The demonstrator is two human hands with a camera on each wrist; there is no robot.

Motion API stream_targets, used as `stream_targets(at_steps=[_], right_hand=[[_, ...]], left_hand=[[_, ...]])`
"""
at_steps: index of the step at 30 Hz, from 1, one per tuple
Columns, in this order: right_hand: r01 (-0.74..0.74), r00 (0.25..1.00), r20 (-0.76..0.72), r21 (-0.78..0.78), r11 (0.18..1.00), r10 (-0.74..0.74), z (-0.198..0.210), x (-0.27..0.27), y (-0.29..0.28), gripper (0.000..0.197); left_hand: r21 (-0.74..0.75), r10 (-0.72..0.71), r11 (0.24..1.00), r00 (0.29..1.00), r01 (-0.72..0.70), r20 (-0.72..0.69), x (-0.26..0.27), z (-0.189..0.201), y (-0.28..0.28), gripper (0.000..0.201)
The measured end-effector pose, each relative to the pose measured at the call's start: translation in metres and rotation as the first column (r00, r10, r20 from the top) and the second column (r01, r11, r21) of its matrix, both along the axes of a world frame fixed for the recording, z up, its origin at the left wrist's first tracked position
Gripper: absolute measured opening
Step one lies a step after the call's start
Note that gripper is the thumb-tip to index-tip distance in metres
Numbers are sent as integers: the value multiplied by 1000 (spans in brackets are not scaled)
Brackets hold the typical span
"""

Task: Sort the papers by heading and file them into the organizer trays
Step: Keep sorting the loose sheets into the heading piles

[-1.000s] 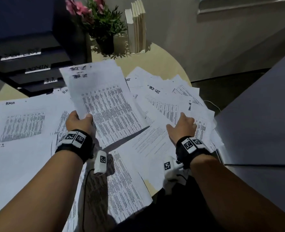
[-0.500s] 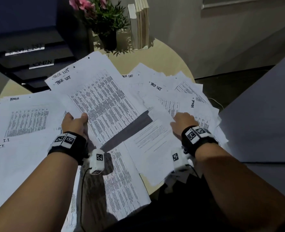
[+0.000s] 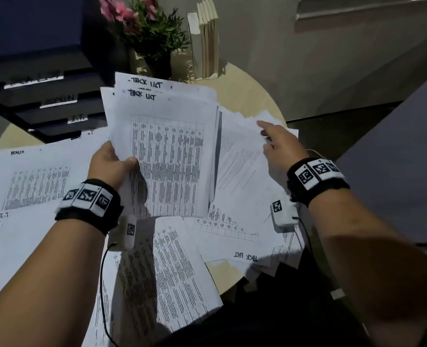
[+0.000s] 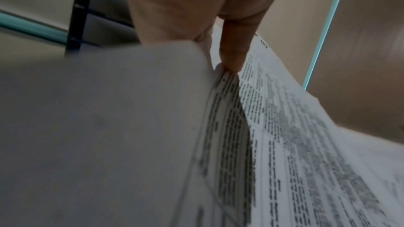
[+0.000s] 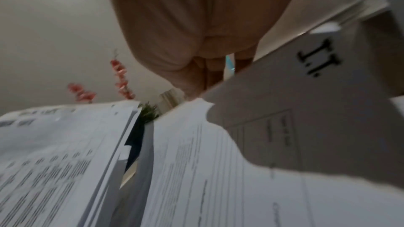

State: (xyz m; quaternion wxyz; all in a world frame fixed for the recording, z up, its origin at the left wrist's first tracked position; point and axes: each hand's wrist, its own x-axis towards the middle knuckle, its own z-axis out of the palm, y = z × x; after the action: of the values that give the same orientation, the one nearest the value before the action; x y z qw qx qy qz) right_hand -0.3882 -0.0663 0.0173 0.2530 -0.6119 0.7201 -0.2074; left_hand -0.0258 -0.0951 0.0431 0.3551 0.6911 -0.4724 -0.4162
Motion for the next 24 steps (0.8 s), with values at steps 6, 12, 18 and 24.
stream_targets(at_steps=[6,12,18,24], right_hand=[[229,953,-277,400,887,-121,-24,-44,33,14],[321,947,-151,384,866,-284,-51,-39,67,53],[420,907,-74,195,886,-414,-49,-30,65,35],[564,631,377,377,735,-678,-59,-50,82,29]], left_hand=[[-95,-103,989,992,110,73,-19,28,-4,21],[-91,-276,958,960,271,-53,-42,61,-10,30],[-231,-12,971,981,58,195,-33,45,-34,38],[-104,131,990,912,-98,389,-2,5,-25,34]])
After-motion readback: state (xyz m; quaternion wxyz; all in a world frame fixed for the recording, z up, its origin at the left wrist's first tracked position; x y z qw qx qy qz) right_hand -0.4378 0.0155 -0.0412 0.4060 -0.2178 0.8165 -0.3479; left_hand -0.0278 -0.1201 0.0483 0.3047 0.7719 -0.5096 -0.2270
